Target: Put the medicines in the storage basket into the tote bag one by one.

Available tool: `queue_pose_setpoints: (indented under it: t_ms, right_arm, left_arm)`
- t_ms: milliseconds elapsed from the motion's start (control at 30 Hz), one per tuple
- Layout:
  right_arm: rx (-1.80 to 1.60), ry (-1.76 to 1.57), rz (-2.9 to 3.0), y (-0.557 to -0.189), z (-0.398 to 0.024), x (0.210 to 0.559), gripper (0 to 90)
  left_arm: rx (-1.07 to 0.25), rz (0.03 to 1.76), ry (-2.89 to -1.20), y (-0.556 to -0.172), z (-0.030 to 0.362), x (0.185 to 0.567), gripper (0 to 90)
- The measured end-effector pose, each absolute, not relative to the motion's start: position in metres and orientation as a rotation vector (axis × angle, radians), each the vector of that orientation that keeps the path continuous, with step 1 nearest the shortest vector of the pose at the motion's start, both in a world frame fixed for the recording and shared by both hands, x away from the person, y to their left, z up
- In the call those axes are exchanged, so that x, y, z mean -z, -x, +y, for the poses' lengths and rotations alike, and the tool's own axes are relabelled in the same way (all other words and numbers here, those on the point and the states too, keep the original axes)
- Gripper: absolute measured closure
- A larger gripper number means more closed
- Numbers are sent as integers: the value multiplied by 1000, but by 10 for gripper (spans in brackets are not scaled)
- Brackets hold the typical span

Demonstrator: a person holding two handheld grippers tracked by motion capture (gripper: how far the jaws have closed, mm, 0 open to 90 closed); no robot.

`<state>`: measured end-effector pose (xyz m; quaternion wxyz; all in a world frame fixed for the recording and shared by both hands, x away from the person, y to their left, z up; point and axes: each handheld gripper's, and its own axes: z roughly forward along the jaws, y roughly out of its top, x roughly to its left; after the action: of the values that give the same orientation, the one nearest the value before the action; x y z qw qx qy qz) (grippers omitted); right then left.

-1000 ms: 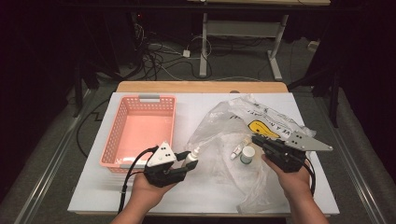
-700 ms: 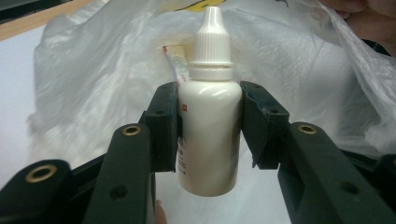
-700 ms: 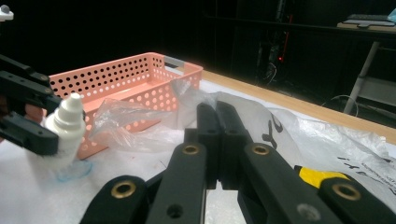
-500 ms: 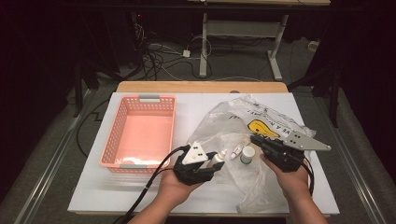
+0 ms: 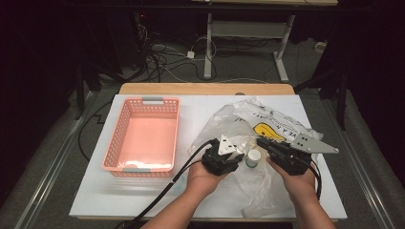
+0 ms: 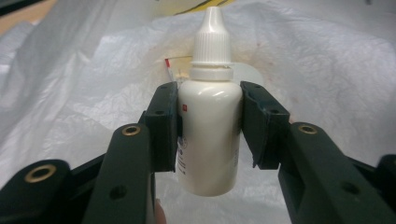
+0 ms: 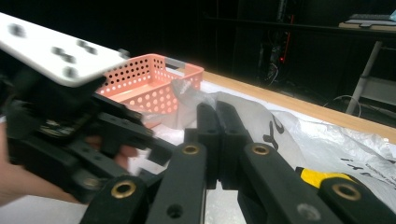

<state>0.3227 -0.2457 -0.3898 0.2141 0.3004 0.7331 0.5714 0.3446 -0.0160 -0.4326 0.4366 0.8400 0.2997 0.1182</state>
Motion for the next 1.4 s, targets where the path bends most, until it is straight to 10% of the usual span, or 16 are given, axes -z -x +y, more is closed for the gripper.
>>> queue_pose_setpoints:
  t_ms: [833,1400]
  right_arm:
    - [-1589,-866,2039,-325,-247,393,900]
    - [-1583,-857,2035,-323,-249,392,900]
  left_arm:
    - [-280,847,-2162,-394,-44,461,557]
    - [-294,676,-2130,-323,-5,440,442]
